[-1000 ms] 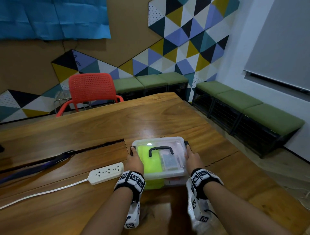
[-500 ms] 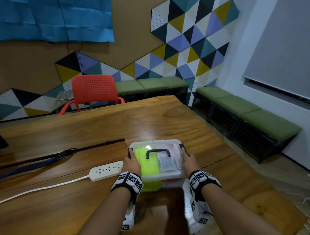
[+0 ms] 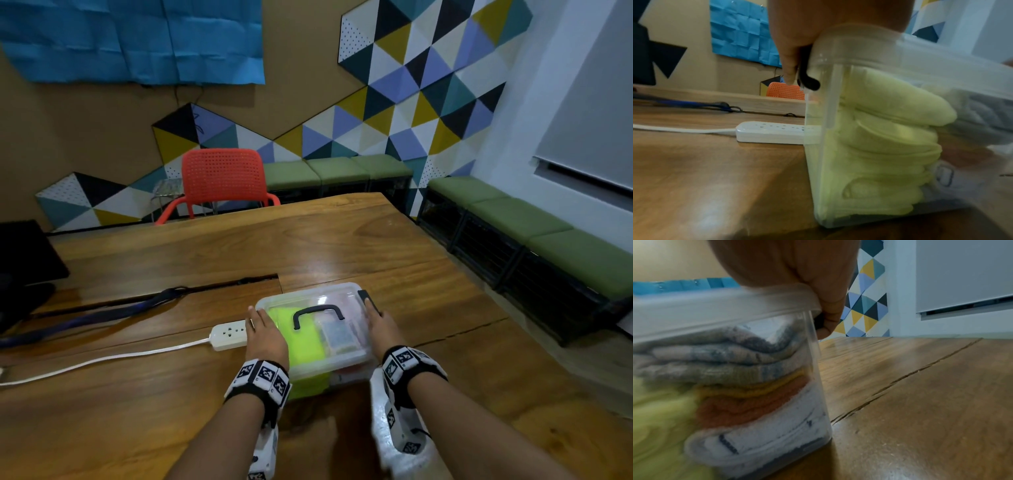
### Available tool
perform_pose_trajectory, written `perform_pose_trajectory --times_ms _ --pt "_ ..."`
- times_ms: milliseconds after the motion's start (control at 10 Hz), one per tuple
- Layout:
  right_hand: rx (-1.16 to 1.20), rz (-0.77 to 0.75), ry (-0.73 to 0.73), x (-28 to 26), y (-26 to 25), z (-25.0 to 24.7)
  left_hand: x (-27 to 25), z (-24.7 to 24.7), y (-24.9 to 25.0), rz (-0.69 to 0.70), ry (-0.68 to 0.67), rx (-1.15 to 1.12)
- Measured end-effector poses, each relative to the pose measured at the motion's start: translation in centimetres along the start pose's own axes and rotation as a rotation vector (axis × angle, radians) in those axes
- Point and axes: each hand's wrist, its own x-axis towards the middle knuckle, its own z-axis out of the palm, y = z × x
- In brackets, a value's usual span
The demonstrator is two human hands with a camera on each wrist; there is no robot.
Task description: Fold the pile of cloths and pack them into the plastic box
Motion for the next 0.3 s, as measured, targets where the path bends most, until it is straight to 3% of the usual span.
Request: perform_pose_trajectory --times_ms 100,200,300 --pt "-0.301 -0.173 -0.029 0.3 0.8 -0.2 0.1 0.7 -0.8 0.022 0.042 0.043" --pt "-0.451 -0.182 -0.116 -1.6 -0.2 -1.9 -0.2 -0.2 -0.9 0.008 0.041 0.036" --pt "-0.638 -0.255 -0.122 -1.2 -1.6 -3.9 -0.1 -1.9 -0.9 -0.028 0.012 0.19"
